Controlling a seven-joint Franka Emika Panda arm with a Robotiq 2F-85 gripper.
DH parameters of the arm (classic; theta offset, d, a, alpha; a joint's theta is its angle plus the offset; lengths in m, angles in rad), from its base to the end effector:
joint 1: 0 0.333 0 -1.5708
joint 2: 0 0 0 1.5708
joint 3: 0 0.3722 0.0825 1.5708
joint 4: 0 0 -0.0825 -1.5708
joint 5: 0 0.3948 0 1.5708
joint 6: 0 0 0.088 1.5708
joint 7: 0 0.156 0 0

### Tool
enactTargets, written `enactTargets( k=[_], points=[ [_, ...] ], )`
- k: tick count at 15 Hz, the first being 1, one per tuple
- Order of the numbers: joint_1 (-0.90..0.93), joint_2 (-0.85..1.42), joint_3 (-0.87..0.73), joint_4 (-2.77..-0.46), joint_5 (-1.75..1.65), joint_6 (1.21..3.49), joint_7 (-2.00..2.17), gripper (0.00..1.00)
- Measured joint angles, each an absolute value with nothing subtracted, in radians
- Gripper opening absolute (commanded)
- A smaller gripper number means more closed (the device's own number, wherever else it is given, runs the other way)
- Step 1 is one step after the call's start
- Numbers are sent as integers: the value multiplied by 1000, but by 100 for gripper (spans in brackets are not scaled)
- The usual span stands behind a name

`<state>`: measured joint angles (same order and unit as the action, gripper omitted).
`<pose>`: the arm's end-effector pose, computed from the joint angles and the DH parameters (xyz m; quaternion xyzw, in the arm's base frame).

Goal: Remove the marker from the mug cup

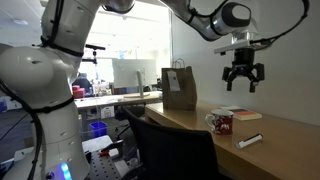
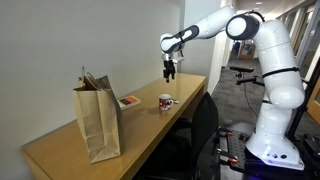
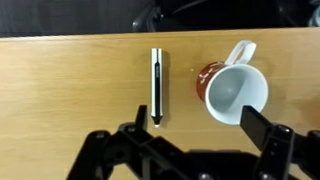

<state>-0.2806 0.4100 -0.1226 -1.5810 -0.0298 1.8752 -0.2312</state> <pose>0.6347 -0.2640 0.3927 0.9947 -0.0768 -0.0656 0.0190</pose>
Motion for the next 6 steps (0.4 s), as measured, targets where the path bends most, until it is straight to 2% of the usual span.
enactTargets(
  k=[6],
  points=[
    [-212, 201, -116, -1724, -31, 1872, -211, 100]
  ],
)
